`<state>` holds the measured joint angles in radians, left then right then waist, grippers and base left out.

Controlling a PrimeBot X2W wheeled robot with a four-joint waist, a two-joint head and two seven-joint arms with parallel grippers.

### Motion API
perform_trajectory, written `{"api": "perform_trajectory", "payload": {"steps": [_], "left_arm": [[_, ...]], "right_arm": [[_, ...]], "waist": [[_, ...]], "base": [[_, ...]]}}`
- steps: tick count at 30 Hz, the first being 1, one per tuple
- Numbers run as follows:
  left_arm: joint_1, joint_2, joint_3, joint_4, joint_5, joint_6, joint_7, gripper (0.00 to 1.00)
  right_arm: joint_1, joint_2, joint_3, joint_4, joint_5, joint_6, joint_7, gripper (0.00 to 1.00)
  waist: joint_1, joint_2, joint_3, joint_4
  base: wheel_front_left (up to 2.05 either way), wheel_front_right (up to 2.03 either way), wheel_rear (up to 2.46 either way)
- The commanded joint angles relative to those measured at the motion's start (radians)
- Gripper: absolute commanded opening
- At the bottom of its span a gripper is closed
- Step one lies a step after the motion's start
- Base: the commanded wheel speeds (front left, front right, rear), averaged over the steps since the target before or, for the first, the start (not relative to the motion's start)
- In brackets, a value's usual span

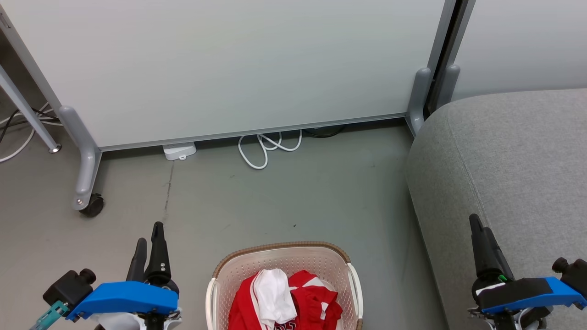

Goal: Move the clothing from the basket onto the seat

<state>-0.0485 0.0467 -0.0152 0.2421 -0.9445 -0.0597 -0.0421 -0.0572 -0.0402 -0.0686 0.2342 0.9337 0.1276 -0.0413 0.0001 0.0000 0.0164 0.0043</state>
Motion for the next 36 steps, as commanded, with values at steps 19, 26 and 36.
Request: {"api": "perform_trajectory", "payload": {"steps": [19,26,36], "left_arm": [[-0.046,0.037,-0.086,-0.007,0.298,0.038,-0.070,1.00],[-0.046,0.039,-0.103,0.010,0.363,0.040,-0.090,1.00],[-0.045,0.037,-0.116,0.015,0.446,0.034,-0.117,1.00]], "right_arm": [[-0.035,-0.008,0.003,-0.007,-0.311,0.003,-0.071,1.00],[-0.035,-0.009,0.005,0.003,-0.398,0.003,-0.089,1.00],[-0.032,-0.010,0.004,0.003,-0.510,0.003,-0.113,1.00]], "waist": [[-0.0001,0.0000,0.007,0.002],[-0.0001,0.0000,0.004,0.004],[-0.0001,0.0000,0.003,0.006]], "base": [[0.00,0.00,0.00],[0.00,0.00,0.00],[0.00,0.00,0.00]]}}
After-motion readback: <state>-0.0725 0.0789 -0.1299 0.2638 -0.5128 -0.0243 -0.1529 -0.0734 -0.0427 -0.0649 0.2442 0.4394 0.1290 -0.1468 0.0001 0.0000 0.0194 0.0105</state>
